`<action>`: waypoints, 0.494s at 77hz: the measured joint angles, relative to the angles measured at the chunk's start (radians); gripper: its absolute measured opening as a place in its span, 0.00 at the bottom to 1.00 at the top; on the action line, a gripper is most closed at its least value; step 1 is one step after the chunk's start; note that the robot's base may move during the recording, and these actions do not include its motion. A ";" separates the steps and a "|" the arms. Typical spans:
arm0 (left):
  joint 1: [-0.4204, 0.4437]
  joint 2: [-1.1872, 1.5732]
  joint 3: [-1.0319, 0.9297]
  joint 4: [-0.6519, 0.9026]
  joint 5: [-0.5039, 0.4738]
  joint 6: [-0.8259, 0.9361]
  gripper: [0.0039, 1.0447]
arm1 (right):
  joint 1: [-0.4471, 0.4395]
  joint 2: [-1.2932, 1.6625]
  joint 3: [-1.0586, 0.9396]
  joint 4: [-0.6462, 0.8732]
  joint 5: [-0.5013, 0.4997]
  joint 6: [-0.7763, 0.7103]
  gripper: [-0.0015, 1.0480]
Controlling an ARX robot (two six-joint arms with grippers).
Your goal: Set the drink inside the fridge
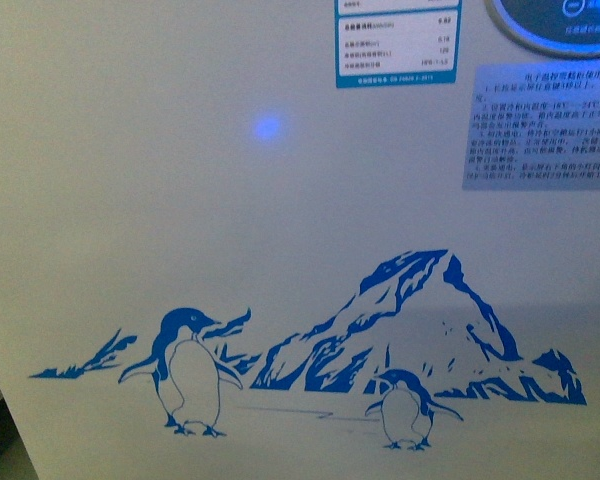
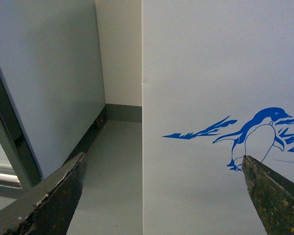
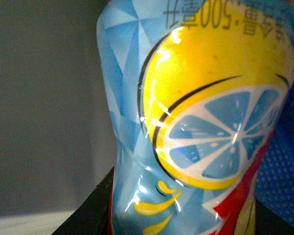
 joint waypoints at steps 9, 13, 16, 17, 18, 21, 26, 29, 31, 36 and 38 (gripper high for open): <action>0.000 0.000 0.000 0.000 0.000 0.000 0.92 | 0.034 -0.279 -0.017 -0.102 -0.006 -0.029 0.39; 0.000 0.000 0.000 0.000 0.000 0.000 0.92 | 0.057 -0.383 -0.022 -0.137 0.010 -0.036 0.39; 0.000 0.000 0.000 0.000 0.000 0.000 0.92 | 0.077 -0.457 -0.025 -0.161 0.027 -0.044 0.39; 0.000 0.000 0.000 0.000 0.000 0.000 0.92 | 0.084 -0.481 -0.026 -0.170 0.034 -0.046 0.39; 0.000 0.000 0.000 0.000 0.000 0.000 0.92 | 0.101 -0.526 -0.026 -0.186 0.049 -0.047 0.39; 0.000 0.000 0.000 0.000 0.000 0.000 0.92 | 0.134 -0.609 -0.026 -0.219 0.072 -0.049 0.39; 0.000 0.000 0.000 0.000 0.000 0.000 0.92 | 0.195 -0.708 -0.026 -0.267 0.123 -0.048 0.39; 0.000 0.000 0.000 0.000 0.000 0.000 0.92 | 0.233 -0.761 -0.026 -0.293 0.162 -0.051 0.39; 0.000 0.000 0.000 0.000 0.000 0.000 0.92 | 0.264 -0.789 -0.026 -0.305 0.192 -0.054 0.39; 0.000 0.000 0.000 0.000 0.000 0.000 0.92 | 0.359 -0.843 -0.026 -0.311 0.282 -0.056 0.39; 0.000 0.000 0.000 0.000 0.000 0.000 0.92 | 0.390 -0.855 -0.026 -0.300 0.314 -0.058 0.39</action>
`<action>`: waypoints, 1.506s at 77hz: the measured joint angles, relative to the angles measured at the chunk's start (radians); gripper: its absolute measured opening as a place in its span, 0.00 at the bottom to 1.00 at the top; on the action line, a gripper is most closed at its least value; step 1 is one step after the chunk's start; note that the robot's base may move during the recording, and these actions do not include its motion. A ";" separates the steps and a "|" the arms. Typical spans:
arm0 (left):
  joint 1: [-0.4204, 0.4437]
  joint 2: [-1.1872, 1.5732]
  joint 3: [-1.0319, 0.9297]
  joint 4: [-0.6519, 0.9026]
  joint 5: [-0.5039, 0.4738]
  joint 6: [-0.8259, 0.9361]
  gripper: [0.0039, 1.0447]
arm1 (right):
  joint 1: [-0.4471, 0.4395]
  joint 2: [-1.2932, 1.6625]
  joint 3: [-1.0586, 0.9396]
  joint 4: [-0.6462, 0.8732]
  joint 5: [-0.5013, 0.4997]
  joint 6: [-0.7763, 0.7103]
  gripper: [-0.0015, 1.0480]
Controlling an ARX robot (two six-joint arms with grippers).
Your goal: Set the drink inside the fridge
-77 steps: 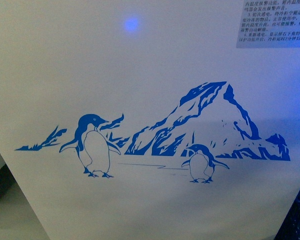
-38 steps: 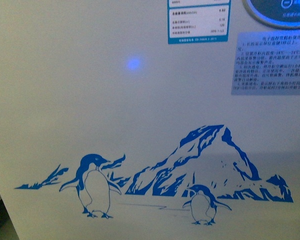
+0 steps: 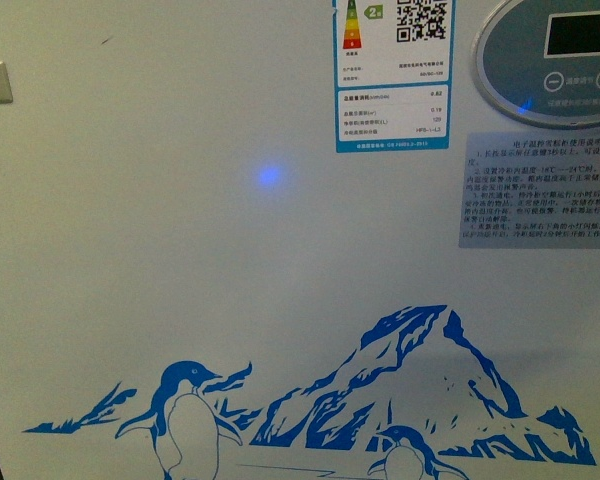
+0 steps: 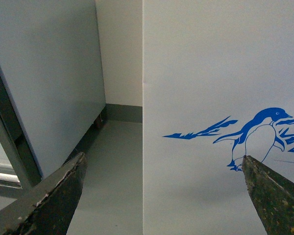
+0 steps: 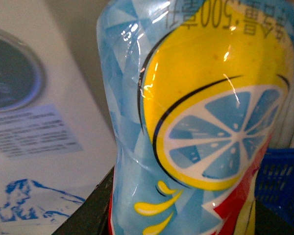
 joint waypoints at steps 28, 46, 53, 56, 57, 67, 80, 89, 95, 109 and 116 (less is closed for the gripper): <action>0.000 0.000 0.000 0.000 0.000 0.000 0.92 | 0.062 -0.014 -0.005 0.105 0.102 -0.031 0.39; 0.000 0.000 0.000 0.000 0.000 0.000 0.92 | -0.161 -0.032 -0.053 0.102 -0.095 -0.027 0.39; 0.000 0.000 0.000 0.000 0.000 0.000 0.92 | -0.183 -0.040 -0.070 0.103 -0.099 -0.025 0.39; 0.000 0.000 0.000 0.000 0.000 0.000 0.92 | -0.182 -0.042 -0.076 0.104 -0.098 -0.023 0.39; 0.000 0.000 0.000 0.000 0.000 0.000 0.92 | -0.182 -0.043 -0.077 0.104 -0.098 -0.023 0.39; 0.000 0.000 0.000 0.000 0.000 0.000 0.92 | -0.142 -0.050 -0.081 0.129 -0.117 -0.023 0.39; 0.000 0.000 0.000 0.000 0.000 0.000 0.92 | -0.021 -0.063 -0.092 0.150 -0.099 -0.023 0.39; 0.000 0.000 0.000 0.000 0.000 0.000 0.92 | -0.011 -0.064 -0.093 0.151 -0.107 -0.026 0.39; 0.000 0.000 0.000 0.000 0.000 0.000 0.92 | -0.010 -0.064 -0.098 0.151 -0.099 -0.026 0.39; 0.000 0.000 0.000 0.000 0.000 0.000 0.92 | -0.011 -0.064 -0.105 0.151 -0.095 -0.026 0.39; 0.000 0.000 0.000 0.000 0.000 0.000 0.92 | -0.010 -0.064 -0.105 0.151 -0.101 -0.027 0.39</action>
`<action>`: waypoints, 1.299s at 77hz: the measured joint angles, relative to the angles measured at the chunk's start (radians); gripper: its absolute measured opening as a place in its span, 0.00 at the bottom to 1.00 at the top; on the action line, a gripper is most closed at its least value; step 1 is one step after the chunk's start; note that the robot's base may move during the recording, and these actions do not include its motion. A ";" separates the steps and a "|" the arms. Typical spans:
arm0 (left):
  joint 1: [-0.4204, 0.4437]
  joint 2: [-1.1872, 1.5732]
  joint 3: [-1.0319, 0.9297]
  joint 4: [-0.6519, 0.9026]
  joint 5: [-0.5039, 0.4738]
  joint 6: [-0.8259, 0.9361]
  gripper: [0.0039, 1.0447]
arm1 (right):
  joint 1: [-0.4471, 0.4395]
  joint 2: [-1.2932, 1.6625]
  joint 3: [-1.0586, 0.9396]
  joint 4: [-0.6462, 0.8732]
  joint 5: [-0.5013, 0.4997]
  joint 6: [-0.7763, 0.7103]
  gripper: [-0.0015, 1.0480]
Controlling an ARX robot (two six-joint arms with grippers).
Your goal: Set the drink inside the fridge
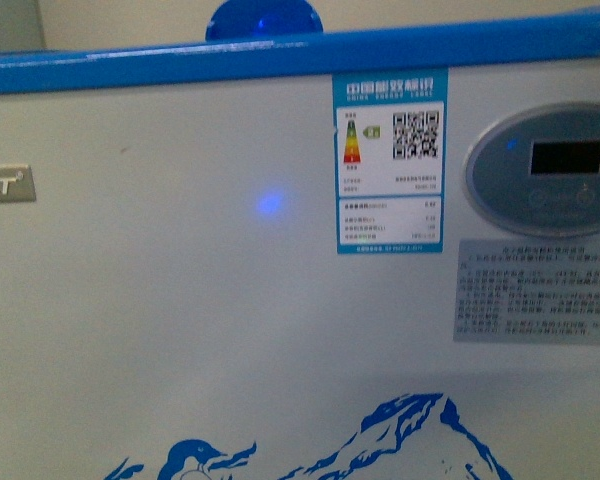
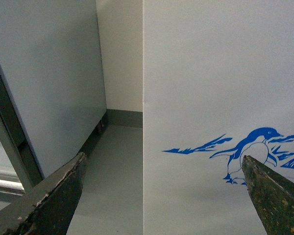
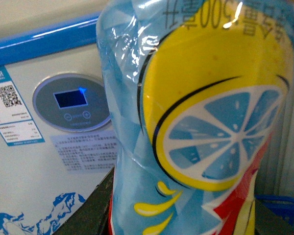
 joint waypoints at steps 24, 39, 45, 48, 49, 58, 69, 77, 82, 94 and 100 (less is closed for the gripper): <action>0.000 0.000 0.000 0.000 0.000 0.000 0.92 | 0.000 0.000 0.000 0.000 0.003 0.000 0.39; 0.000 0.000 0.000 0.000 0.000 0.000 0.92 | 0.000 0.000 0.000 0.000 0.003 0.000 0.38; 0.000 0.000 0.000 0.000 0.000 0.000 0.92 | 0.000 0.000 0.000 0.000 0.003 0.000 0.38; 0.000 0.000 0.000 0.000 0.000 0.000 0.92 | 0.000 0.000 0.000 0.000 0.003 0.000 0.38; 0.000 0.000 0.000 0.000 0.000 0.000 0.92 | 0.000 0.000 0.000 0.000 0.003 0.000 0.38; 0.000 0.000 0.000 0.000 0.000 0.000 0.92 | 0.000 0.000 0.000 0.000 0.003 0.000 0.38; 0.000 0.000 0.000 0.000 0.001 0.000 0.92 | 0.000 0.000 0.000 0.000 0.003 0.000 0.38; 0.000 0.000 0.000 0.000 0.000 0.000 0.92 | 0.000 0.000 0.001 0.000 0.003 0.000 0.38; 0.040 0.124 0.068 -0.133 0.134 -0.117 0.92 | 0.000 0.000 0.001 0.000 0.004 0.000 0.38; 0.014 0.576 0.182 0.109 0.194 -0.218 0.92 | 0.000 0.000 0.000 0.000 0.003 0.000 0.38; -0.046 0.772 0.262 0.290 0.222 -0.129 0.92 | 0.000 0.000 0.000 0.000 0.004 0.000 0.38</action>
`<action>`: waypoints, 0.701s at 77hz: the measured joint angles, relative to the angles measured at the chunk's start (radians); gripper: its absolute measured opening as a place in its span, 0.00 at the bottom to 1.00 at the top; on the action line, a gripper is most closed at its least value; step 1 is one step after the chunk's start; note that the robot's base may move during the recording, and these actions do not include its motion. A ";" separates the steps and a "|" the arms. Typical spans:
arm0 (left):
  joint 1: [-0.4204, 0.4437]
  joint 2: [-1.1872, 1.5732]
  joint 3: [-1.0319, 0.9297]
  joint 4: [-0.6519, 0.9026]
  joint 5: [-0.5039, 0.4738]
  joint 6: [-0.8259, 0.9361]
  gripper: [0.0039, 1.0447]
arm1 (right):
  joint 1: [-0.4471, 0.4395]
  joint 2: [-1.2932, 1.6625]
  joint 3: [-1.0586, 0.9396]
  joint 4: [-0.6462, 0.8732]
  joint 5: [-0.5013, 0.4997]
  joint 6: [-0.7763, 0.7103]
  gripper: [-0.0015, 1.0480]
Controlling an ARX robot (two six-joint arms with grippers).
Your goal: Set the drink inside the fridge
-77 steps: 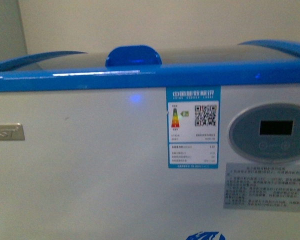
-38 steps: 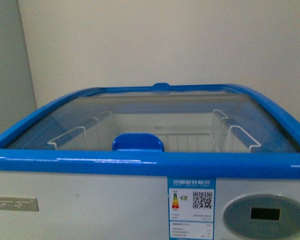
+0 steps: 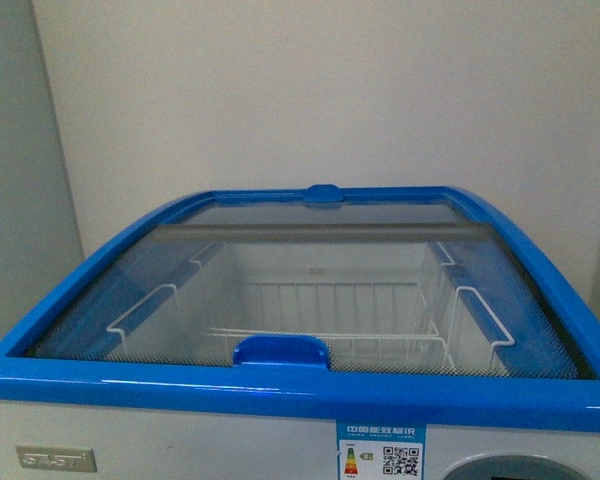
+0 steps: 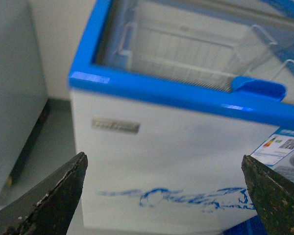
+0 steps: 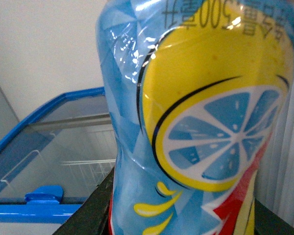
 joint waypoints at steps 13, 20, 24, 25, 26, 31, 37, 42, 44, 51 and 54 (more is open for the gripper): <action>-0.094 0.336 0.227 0.242 0.110 0.347 0.92 | 0.000 0.000 0.000 0.000 -0.001 0.000 0.38; -0.135 0.459 0.346 0.267 0.153 0.521 0.92 | 0.000 0.000 0.000 0.000 0.000 0.000 0.38; -0.164 0.509 0.396 0.241 0.192 0.652 0.92 | 0.000 0.000 0.000 0.000 0.000 0.000 0.38; -0.170 0.518 0.404 0.231 0.201 0.666 0.92 | 0.000 0.000 0.000 0.000 0.000 0.000 0.38; -0.182 0.534 0.419 0.209 0.217 0.731 0.92 | 0.000 0.000 0.000 0.000 0.000 0.000 0.38; -0.216 0.584 0.458 0.147 0.246 0.893 0.92 | 0.000 0.000 0.000 0.000 -0.003 0.000 0.38; -0.245 0.644 0.507 0.090 0.248 1.056 0.92 | 0.000 0.000 0.000 0.000 -0.003 0.000 0.38; -0.261 0.701 0.562 0.062 0.228 1.163 0.92 | 0.000 0.000 0.000 0.000 -0.001 0.000 0.38; -0.265 0.715 0.579 0.055 0.222 1.184 0.92 | 0.000 0.000 0.000 0.000 0.000 0.000 0.38; -0.282 0.775 0.643 0.034 0.216 1.250 0.92 | 0.000 0.000 0.000 0.000 -0.001 0.000 0.38; -0.287 0.792 0.657 0.014 0.221 1.275 0.92 | 0.000 0.000 0.000 0.000 -0.001 0.000 0.38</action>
